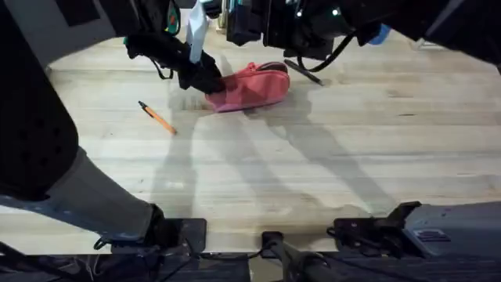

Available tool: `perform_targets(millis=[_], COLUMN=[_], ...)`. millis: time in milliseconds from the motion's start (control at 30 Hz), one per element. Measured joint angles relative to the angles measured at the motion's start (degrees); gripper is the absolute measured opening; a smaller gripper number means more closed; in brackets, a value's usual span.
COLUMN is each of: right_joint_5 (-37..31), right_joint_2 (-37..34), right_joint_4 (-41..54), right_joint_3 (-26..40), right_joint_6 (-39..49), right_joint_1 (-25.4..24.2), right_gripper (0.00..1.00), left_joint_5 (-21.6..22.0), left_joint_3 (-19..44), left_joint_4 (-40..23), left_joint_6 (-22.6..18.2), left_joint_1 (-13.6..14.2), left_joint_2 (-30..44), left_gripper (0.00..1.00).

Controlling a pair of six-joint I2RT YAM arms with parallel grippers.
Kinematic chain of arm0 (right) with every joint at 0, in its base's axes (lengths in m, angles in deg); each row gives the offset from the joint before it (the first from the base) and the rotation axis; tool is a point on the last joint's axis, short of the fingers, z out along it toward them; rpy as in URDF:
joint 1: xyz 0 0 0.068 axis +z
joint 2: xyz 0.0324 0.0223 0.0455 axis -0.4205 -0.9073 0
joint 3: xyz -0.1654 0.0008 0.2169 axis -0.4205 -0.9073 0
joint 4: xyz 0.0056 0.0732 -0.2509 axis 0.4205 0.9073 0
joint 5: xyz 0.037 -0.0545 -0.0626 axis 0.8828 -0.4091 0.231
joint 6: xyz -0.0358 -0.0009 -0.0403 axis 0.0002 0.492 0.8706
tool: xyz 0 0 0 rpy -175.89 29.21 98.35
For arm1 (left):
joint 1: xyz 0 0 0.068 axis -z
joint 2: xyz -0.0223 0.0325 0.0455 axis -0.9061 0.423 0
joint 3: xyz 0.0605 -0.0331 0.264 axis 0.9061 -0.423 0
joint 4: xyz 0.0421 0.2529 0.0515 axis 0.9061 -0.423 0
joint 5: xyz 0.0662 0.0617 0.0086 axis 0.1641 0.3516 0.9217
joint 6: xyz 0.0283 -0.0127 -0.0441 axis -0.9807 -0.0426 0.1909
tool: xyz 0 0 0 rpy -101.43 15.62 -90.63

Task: Unzip the bag, pick up the pens from the table one at a time and place them inside, then zip the bag closed.

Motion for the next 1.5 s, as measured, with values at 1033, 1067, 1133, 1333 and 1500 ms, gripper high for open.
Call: perform_targets(millis=[1033,1067,1133,1333,1500], right_joint_5=[1.9,2.7,4.5,7.3,8.1], right_joint_2=[-17.2,-18.0,-19.6,-21.7,-21.7], right_joint_4=[13.3,14.3,16.5,17.8,17.8], right_joint_3=[23.0,24.2,26.7,29.9,29.9], right_joint_6=[13.0,13.1,13.2,13.7,14.5], right_joint_1=[-6.4,-6.8,-8.1,-10.6,-10.6], right_gripper=[0.996,0.996,0.996,0.996,0.996], left_joint_5=[0.0,0.0,0.0,0.0,0.0], left_joint_3=[0.0,0.0,0.0,0.0,0.0], left_joint_4=[0.0,0.0,0.0,0.0,0.0], left_joint_6=[0.0,0.0,0.0,0.0,0.0], left_joint_1=[0.0,0.0,0.0,0.0,0.0], left_joint_2=[0.0,0.0,0.0,0.0,0.0], left_gripper=[0.042,0.042,0.042,0.042,0.042])
